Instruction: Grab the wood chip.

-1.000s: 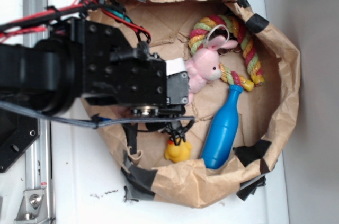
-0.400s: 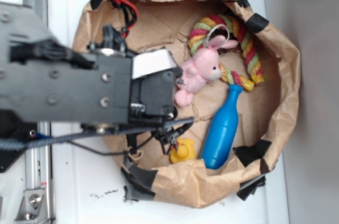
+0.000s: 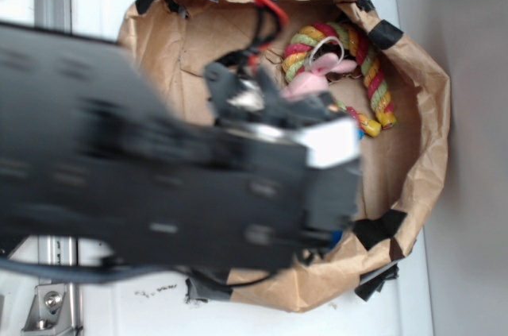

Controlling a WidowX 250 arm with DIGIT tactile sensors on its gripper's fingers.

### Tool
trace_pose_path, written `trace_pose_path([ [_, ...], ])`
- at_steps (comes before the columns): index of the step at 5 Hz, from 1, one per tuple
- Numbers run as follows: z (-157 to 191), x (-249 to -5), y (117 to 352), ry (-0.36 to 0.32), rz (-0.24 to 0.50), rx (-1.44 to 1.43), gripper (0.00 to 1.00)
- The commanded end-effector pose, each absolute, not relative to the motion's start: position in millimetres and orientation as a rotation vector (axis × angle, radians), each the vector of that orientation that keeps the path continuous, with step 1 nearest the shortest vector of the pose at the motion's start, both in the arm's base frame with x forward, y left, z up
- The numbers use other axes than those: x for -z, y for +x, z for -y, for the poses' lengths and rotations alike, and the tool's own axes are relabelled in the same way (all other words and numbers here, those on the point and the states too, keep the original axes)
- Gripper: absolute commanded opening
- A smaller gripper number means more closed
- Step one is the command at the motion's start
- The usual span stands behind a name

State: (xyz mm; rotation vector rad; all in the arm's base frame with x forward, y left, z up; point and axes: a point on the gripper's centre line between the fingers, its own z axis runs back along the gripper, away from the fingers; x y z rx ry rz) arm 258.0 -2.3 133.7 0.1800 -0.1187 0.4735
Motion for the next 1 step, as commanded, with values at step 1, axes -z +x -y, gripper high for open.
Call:
trace_pose_path([
  [1,-19.1,-150.3,280.5,0.132,0.207,-0.501,0.00],
])
